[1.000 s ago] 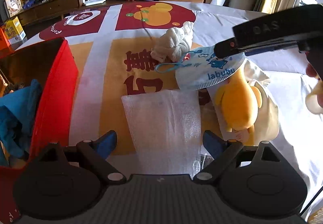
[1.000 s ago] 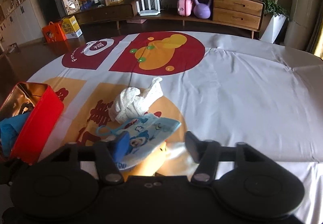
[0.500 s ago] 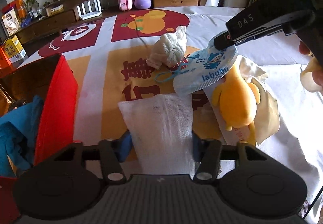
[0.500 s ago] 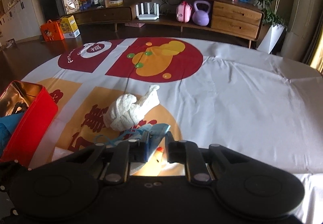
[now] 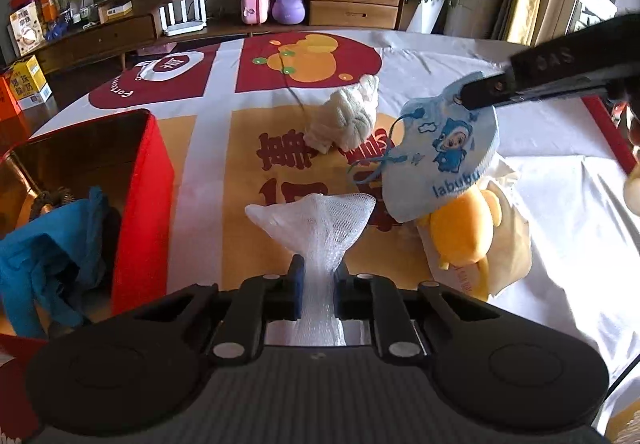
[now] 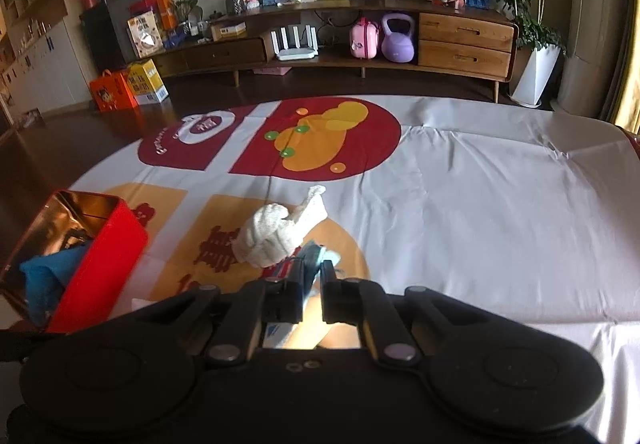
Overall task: Organize soft objects
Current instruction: 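Lift the mesh bag and mask and carry both over the red tin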
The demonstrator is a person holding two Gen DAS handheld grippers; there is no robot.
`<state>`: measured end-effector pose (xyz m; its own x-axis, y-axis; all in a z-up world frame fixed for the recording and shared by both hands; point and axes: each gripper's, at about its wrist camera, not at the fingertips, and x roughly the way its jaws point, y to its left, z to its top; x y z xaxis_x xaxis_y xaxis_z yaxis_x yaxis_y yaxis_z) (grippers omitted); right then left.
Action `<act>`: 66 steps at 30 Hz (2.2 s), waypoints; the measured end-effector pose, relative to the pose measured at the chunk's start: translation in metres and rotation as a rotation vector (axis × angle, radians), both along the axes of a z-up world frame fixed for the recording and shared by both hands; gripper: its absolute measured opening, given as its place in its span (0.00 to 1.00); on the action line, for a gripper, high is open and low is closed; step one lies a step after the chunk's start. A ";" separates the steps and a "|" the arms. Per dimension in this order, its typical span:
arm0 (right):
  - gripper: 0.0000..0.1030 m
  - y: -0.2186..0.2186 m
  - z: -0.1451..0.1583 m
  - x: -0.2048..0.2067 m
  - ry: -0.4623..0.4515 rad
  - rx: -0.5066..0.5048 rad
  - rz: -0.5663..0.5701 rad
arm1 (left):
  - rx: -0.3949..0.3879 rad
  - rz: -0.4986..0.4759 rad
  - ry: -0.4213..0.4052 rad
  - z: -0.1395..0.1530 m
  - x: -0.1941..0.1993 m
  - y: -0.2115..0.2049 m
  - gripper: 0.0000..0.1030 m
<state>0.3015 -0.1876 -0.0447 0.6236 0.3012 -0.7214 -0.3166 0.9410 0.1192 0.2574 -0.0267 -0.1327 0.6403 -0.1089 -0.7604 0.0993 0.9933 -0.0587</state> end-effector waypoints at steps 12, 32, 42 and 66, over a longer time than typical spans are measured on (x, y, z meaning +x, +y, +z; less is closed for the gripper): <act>0.05 0.007 0.042 -0.043 -0.030 0.079 0.042 | -0.050 0.069 -0.016 0.043 -0.027 0.030 0.12; 0.05 0.075 0.095 -0.093 -0.054 0.155 0.184 | -0.004 0.126 -0.084 0.105 -0.065 0.088 0.13; 0.05 0.136 0.100 -0.096 -0.063 0.166 0.265 | 0.020 0.201 -0.117 0.123 -0.070 0.141 0.13; 0.05 0.227 0.017 -0.041 0.092 0.055 0.309 | 0.017 0.255 -0.026 0.060 0.002 0.216 0.13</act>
<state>0.2605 0.0394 -0.0274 0.4299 0.5062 -0.7477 -0.5718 0.7935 0.2084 0.2595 0.1897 -0.0729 0.6646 0.0708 -0.7438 -0.1530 0.9873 -0.0427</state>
